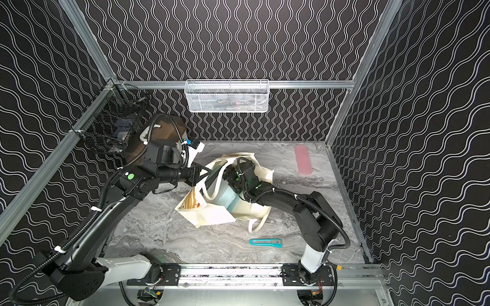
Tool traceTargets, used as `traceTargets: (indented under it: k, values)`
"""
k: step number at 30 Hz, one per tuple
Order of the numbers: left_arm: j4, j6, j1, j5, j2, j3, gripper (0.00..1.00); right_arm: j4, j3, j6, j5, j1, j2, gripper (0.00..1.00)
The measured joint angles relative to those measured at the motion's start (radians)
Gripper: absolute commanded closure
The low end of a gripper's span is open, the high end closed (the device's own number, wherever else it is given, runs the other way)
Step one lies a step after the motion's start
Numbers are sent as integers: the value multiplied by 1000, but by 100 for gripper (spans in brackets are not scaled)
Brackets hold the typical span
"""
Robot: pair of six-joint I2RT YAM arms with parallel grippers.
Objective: Take out the pencil case from the canvas bag
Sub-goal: Pick up the pencil case from the canvas bag.
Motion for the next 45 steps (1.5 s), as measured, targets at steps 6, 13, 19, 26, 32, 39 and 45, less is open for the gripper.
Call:
traceTargets:
  k: [6, 13, 19, 26, 32, 39, 45]
  values:
    - [-20, 30, -2, -44, 41, 61, 100, -51, -23, -90, 64, 25, -101, 41]
    - [-57, 68, -6, -82, 95, 134, 100, -114, -69, -221, 157, 67, -230, 42]
    - [-61, 82, -7, -117, 122, 160, 100, -174, -97, -310, 202, 95, -325, 42]
    - [-63, 81, -8, -205, 135, 181, 100, -214, -137, -365, 256, 117, -417, 42]
    - [-67, 81, -7, -270, 135, 190, 100, -227, -171, -386, 295, 117, -489, 42]
    - [-67, 86, -7, -306, 145, 203, 100, -301, -148, -427, 325, 117, -584, 42]
    - [-67, 105, -7, -351, 152, 210, 100, -391, -80, -466, 349, 117, -649, 42]
